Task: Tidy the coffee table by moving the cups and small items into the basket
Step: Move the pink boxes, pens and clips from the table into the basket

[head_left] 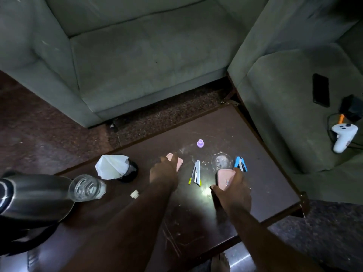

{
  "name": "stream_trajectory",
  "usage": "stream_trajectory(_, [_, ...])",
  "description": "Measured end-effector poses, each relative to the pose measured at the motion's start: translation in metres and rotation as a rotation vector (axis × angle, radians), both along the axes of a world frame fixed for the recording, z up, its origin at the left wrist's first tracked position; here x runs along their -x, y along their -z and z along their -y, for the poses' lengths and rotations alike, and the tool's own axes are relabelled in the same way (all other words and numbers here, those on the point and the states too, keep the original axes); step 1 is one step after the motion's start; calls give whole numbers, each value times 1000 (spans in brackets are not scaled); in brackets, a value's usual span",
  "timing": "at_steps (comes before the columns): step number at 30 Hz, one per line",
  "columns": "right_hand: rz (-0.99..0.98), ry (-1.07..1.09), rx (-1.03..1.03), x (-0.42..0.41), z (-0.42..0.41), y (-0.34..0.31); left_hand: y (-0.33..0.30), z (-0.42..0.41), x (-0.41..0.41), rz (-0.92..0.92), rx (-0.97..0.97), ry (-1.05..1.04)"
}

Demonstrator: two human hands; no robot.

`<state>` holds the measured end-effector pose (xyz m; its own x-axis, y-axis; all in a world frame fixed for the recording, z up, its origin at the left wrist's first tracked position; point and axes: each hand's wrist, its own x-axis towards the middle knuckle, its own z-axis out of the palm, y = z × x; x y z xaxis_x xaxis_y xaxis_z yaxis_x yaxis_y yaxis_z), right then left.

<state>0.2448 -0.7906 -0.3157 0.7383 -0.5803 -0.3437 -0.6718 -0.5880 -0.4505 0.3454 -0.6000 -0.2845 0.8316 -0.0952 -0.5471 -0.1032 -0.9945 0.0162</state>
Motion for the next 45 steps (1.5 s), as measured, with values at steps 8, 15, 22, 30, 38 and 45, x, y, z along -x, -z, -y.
stream_trajectory(8, [15,-63,65,-17,-22,-64,-81,-33,-2,137,203,-79])
stream_trajectory(15, [136,-207,6,-56,-126,-164,-209,-166,4,222,194,-200])
stream_trajectory(22, [157,-369,-136,-79,-307,-267,-299,-361,55,380,177,-421])
stream_trajectory(30, [172,-647,-169,-50,-551,-308,-306,-574,154,411,113,-649])
stream_trajectory(38, [142,-909,-257,25,-747,-251,-248,-710,262,358,64,-871])
stream_trajectory(45, [29,-1069,-108,91,-809,-172,-158,-733,334,181,48,-905])
